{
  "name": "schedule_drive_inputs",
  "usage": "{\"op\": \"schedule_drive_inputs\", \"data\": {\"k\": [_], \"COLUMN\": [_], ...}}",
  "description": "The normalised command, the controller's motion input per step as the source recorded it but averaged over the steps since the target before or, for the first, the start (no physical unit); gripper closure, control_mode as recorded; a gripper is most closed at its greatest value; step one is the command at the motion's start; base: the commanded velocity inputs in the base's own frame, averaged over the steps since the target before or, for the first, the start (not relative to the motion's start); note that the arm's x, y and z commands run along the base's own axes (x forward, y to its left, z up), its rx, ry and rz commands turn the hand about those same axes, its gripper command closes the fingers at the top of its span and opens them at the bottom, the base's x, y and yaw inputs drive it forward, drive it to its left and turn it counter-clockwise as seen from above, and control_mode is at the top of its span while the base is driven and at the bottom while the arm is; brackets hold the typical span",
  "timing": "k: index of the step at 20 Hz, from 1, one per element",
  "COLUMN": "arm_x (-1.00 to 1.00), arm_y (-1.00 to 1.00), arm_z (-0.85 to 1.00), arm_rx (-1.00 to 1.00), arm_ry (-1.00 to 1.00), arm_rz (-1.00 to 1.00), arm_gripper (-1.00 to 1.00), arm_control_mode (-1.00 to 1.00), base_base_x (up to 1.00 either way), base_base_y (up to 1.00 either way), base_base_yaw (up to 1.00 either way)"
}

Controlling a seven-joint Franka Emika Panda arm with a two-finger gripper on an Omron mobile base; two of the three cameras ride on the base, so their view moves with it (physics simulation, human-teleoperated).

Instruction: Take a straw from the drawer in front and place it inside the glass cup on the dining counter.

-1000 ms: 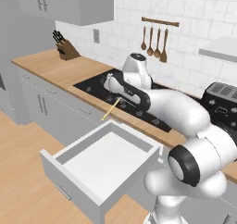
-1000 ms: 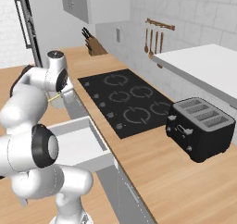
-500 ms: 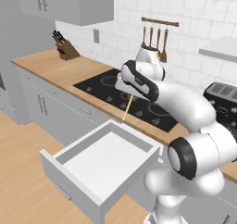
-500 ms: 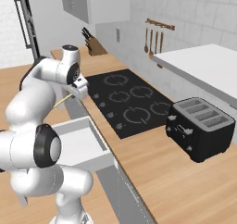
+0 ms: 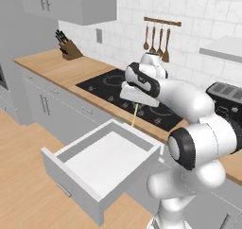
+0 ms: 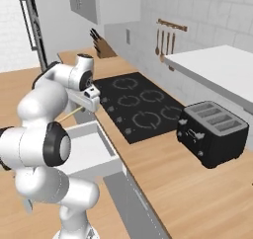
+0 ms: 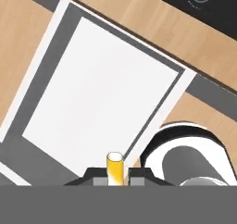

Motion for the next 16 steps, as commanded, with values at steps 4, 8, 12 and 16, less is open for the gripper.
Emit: {"op": "schedule_drive_inputs", "data": {"k": [4, 8, 12, 16], "arm_x": [0.0, 0.0, 0.0, 0.0], "arm_y": [0.0, 0.0, 0.0, 0.0], "arm_z": [0.0, 0.0, 0.0, 0.0], "arm_rx": [0.0, 0.0, 0.0, 0.0], "arm_ry": [0.0, 0.0, 0.0, 0.0], "arm_rz": [0.0, 0.0, 0.0, 0.0], "arm_gripper": [1.0, 1.0, 1.0, 1.0], "arm_control_mode": [1.0, 1.0, 1.0, 1.0], "base_base_x": [-1.0, -0.76, -0.22, -0.22], "base_base_y": [0.0, 0.0, 0.0, 0.0], "base_base_yaw": [0.28, 0.72, 0.99, 0.99]}}
